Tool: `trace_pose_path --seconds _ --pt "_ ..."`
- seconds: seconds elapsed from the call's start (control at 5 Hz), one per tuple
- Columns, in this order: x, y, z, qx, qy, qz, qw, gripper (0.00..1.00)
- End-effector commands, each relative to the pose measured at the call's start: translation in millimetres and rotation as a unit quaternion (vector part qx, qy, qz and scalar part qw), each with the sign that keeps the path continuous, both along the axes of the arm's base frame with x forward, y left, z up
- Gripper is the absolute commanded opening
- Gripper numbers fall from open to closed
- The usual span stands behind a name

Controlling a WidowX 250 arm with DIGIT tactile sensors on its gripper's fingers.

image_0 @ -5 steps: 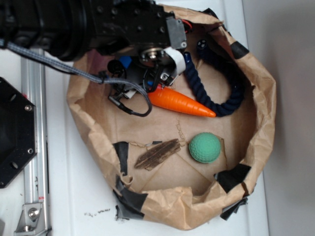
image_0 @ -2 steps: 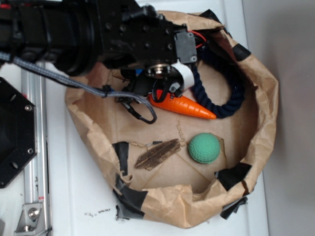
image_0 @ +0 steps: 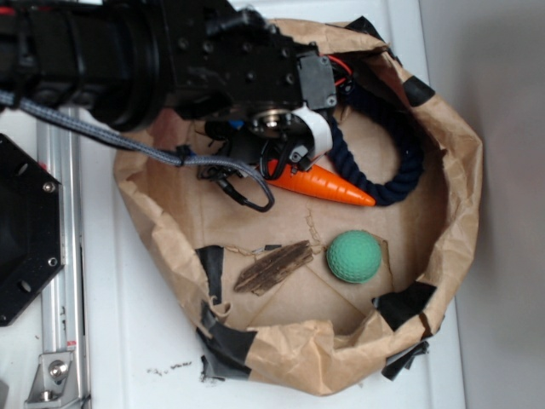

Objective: Grab the blue block.

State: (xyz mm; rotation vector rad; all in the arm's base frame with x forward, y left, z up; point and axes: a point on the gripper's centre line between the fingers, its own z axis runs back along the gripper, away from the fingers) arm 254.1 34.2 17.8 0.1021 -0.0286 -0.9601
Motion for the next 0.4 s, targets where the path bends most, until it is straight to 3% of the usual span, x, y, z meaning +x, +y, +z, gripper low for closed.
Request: trace_pose_path --seconds 0.0,0.2 --pt "-11.7 -5.8 -15.5 -0.016 0.037 0.001 0.999 0.0" --pt "-23.8 -23.1 -6.6 -0.071 0.066 -0.017 0.995 0.0"
